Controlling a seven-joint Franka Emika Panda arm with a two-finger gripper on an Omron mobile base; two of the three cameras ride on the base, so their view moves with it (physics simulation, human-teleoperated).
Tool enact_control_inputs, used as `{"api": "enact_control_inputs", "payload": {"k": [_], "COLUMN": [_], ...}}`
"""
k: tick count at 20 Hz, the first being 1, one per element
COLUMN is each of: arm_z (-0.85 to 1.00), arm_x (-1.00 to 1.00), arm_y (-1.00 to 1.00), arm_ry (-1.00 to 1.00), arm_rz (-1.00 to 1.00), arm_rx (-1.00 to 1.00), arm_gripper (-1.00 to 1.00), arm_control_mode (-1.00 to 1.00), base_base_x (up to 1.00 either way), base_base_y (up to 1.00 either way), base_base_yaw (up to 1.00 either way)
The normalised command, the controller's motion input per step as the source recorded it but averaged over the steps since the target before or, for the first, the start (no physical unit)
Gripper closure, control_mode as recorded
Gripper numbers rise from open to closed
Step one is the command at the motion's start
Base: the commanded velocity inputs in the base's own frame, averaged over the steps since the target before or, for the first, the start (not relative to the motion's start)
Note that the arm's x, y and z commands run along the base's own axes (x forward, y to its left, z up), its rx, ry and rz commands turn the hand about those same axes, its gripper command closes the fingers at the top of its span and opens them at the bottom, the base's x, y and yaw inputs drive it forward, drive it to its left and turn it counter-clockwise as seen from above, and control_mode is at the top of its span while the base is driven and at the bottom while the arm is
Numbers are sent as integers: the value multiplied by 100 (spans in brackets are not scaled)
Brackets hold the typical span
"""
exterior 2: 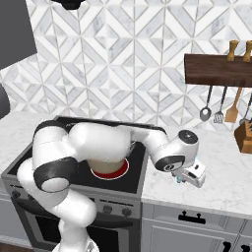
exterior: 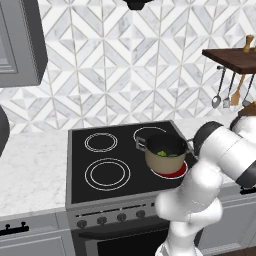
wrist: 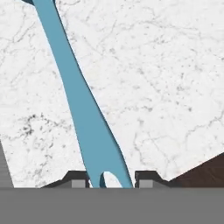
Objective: Put the broccoli and lemon wedge in the pot. Retrieve the spatula and lightly stir the vegetables in the pot.
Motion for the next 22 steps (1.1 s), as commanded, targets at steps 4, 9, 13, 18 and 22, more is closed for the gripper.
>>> {"api": "enact_control_inputs", "payload": {"k": [4, 9, 13, 18, 22], "arm_z": [100, 100, 100, 100, 100], "arm_x": [-78, -62, -56, -35, 0], "arm_y": [93, 66, 10, 0, 13], "arm_ry": [-1, 0, 0, 1, 14], "arm_rz": [51, 51, 41, 32, 31], "arm_rx": [-41, -35, -20, -6, -9], "arm_gripper": [100, 100, 100, 100, 100], "arm_control_mode": [-100, -100, -100, -100, -100], "base_base_x": [0, 0, 0, 0, 0], "base_base_y": [0, 0, 0, 0, 0], "base_base_yaw": [0, 0, 0, 0, 0]}}
